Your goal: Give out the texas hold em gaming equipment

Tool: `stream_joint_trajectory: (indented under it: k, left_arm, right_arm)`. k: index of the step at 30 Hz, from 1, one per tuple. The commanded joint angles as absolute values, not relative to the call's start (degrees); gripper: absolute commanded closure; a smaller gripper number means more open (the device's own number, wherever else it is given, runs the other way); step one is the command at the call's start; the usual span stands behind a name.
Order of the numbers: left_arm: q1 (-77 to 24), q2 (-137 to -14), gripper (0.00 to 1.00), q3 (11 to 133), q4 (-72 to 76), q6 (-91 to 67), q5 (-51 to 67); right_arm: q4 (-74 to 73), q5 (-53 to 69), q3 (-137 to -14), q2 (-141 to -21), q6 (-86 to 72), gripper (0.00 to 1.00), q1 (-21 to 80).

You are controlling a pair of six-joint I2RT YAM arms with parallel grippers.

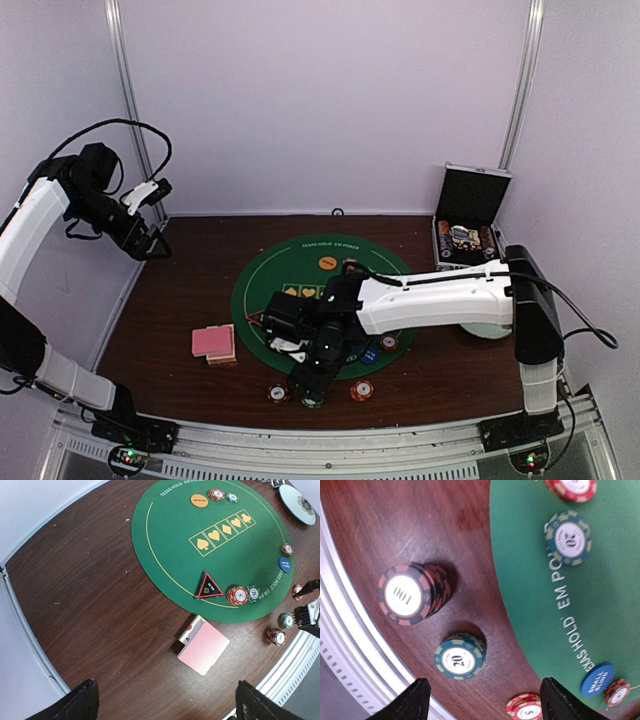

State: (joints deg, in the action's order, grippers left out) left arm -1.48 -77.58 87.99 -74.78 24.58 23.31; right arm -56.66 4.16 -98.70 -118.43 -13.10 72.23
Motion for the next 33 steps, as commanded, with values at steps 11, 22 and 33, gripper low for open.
stream_joint_trajectory:
  k: [11,22,33]
  left_arm:
    - [-1.1,-77.3,0.02,90.4,-75.0,25.3,23.6]
    - [-1.1,-77.8,0.02,90.6,-75.0,25.4,23.5]
    - [-1.1,-77.6,0.02,90.6,-75.0,25.5,23.0]
  right_arm:
    - [-55.6,6.5,-99.8,-124.2,-12.7,0.21,73.7]
    - [-55.2,6.4,-99.2,-125.4,-12.2,0.37,73.7]
    - [-54.7,6.7,-97.5,-123.7,-12.7,0.59,73.9]
